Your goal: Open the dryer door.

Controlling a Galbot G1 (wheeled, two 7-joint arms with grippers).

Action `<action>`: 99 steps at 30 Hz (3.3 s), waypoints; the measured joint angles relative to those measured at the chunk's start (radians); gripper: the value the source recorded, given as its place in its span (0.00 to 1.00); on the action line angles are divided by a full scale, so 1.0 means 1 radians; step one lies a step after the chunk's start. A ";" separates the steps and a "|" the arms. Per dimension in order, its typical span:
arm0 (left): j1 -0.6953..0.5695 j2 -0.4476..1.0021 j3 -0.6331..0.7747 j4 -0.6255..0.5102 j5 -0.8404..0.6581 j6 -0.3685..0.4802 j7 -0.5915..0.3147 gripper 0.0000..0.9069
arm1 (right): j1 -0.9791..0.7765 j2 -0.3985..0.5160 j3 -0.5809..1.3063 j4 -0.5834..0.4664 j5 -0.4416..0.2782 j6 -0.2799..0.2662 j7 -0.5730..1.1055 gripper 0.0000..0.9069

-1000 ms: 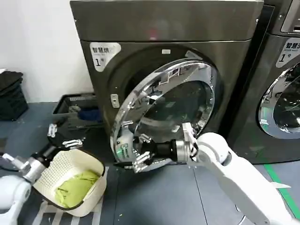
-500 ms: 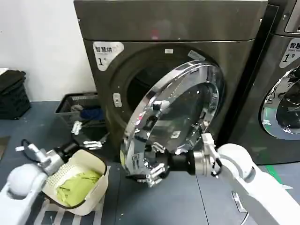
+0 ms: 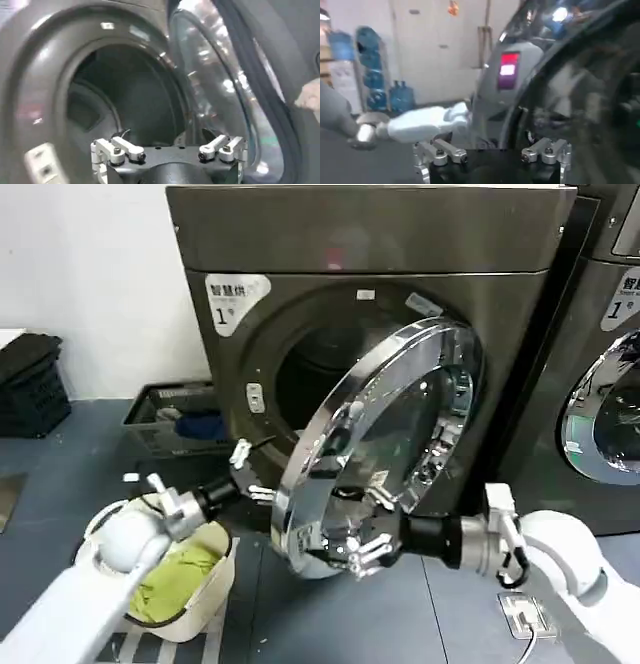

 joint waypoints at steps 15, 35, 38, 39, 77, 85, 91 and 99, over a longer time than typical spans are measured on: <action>-0.071 -0.092 0.143 0.037 -0.005 -0.041 -0.019 1.00 | -0.522 0.197 0.533 0.101 -0.167 0.138 0.111 1.00; -0.134 -0.167 0.256 0.069 0.023 -0.042 -0.110 1.00 | -0.867 0.592 0.972 0.134 -0.271 0.300 0.469 1.00; -0.153 -0.180 0.282 0.081 0.031 -0.045 -0.115 1.00 | -0.882 0.640 1.007 0.124 -0.270 0.299 0.554 1.00; -0.157 -0.183 0.290 0.084 0.034 -0.045 -0.118 1.00 | -0.885 0.656 1.019 0.118 -0.270 0.298 0.584 1.00; -0.335 -0.562 0.504 0.436 0.174 -0.097 -0.193 1.00 | -0.831 0.864 1.462 -0.264 -0.470 0.332 1.020 1.00; -0.366 -0.650 0.521 0.527 0.208 -0.100 -0.216 1.00 | -0.819 0.864 1.507 -0.307 -0.523 0.347 1.044 1.00; -0.392 -0.720 0.528 0.608 0.234 -0.098 -0.240 1.00 | -0.809 0.864 1.527 -0.324 -0.530 0.341 1.047 1.00; -0.405 -0.728 0.550 0.682 0.321 -0.042 -0.386 1.00 | -0.804 0.864 1.540 -0.318 -0.528 0.338 1.045 1.00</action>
